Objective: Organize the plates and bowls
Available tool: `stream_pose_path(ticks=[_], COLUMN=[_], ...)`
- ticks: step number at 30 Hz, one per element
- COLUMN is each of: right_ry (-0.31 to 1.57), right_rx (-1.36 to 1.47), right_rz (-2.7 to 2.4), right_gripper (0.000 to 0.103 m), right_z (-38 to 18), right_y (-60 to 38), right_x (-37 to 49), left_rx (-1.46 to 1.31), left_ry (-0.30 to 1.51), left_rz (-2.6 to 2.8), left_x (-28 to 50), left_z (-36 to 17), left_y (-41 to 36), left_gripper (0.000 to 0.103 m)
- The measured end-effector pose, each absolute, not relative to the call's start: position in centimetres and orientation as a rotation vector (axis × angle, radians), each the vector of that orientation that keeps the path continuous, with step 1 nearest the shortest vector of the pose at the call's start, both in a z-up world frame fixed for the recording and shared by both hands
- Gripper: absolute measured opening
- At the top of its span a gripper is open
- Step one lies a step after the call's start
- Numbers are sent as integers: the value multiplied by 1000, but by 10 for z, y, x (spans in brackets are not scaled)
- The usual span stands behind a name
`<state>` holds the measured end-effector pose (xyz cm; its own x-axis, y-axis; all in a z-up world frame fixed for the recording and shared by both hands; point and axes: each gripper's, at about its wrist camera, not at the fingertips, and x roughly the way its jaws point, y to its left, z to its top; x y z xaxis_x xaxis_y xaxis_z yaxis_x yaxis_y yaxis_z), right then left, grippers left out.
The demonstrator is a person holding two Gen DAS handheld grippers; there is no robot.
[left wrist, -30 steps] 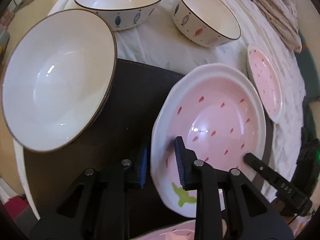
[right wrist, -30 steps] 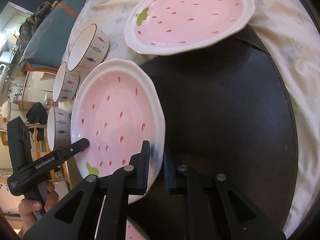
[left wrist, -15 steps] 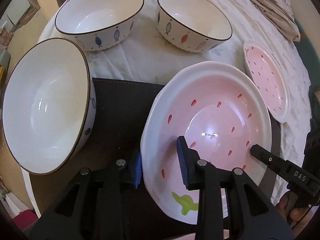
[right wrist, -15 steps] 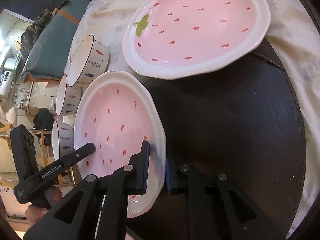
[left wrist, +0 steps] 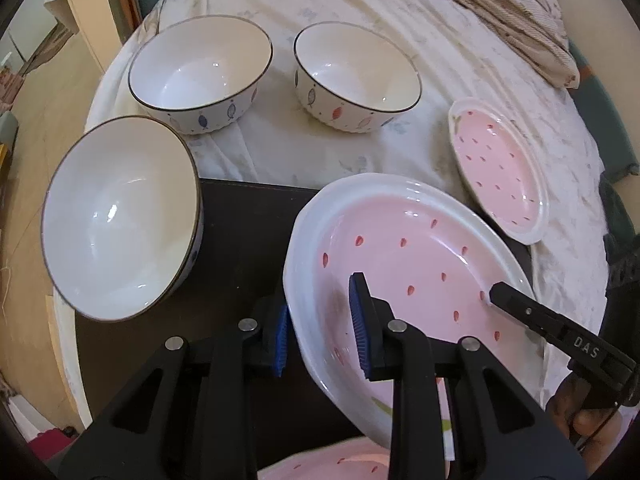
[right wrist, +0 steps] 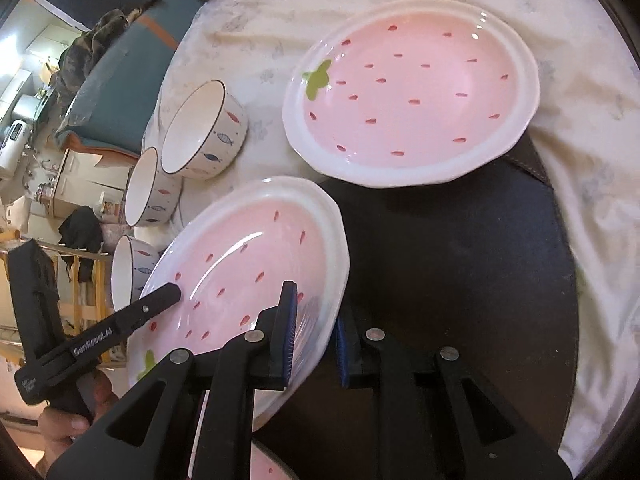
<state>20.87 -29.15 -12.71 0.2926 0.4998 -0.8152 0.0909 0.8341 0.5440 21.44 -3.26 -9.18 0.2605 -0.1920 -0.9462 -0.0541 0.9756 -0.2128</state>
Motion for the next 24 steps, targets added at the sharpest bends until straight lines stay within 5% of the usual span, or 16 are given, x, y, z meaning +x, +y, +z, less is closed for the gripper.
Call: stream_pose_path(ticks=[24], right_ry=[1233], right_rx=[457], right_rz=[320], right_gripper=[21], right_z=[-82], right_y=[-264], right_x=[158], left_rx=[-148], left_ry=[1252], left_rz=[-145], left_x=[147], left_z=[-55], left_y=[-18], left_gripper=[23])
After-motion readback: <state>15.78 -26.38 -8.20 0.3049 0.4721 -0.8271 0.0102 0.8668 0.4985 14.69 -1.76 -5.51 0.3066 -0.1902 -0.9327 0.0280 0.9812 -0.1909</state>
